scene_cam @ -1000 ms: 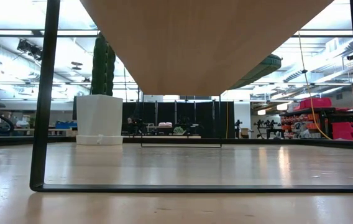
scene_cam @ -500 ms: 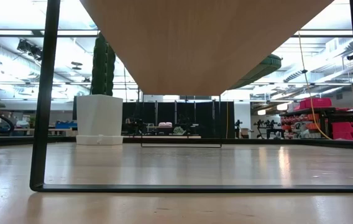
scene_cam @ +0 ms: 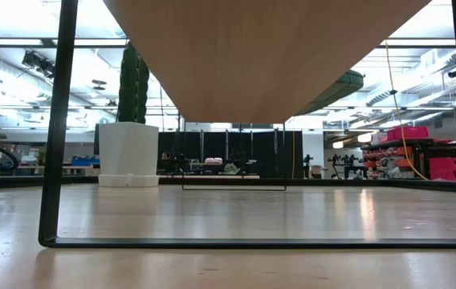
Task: Pick and place slides into the shelf
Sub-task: Put the right gray slide on the shelf
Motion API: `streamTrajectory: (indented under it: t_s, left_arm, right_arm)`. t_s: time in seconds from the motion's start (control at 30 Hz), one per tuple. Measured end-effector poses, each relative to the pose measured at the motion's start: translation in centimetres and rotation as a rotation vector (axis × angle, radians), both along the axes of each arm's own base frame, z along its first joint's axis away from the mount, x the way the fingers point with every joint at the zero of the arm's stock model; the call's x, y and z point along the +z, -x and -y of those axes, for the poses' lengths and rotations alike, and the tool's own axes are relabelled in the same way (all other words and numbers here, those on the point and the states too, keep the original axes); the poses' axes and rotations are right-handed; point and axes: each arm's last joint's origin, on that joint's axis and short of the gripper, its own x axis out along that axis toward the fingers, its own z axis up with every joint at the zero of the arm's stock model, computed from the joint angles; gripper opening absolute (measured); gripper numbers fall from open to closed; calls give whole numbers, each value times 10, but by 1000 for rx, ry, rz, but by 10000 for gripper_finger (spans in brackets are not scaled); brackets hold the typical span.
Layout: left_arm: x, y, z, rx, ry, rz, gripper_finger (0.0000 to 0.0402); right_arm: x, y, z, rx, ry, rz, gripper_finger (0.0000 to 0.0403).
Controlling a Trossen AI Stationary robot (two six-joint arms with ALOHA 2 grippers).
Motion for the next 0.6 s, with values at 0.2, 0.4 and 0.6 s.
streamTrajectory:
  t_s: [0.2, 0.4, 0.6]
  left_arm:
    - [18, -9, 9, -5, -65, 20, 79]
    - [29, -11, 11, -25, -111, 51, 79]
    - [37, -13, 12, -51, -142, 90, 79]
  right_arm:
    - [2, -14, -13, 115, -27, 3, 5]
    - [-1, -49, -30, 260, 31, -8, 4]
    - [-4, -90, -35, 320, 69, 29, 16]
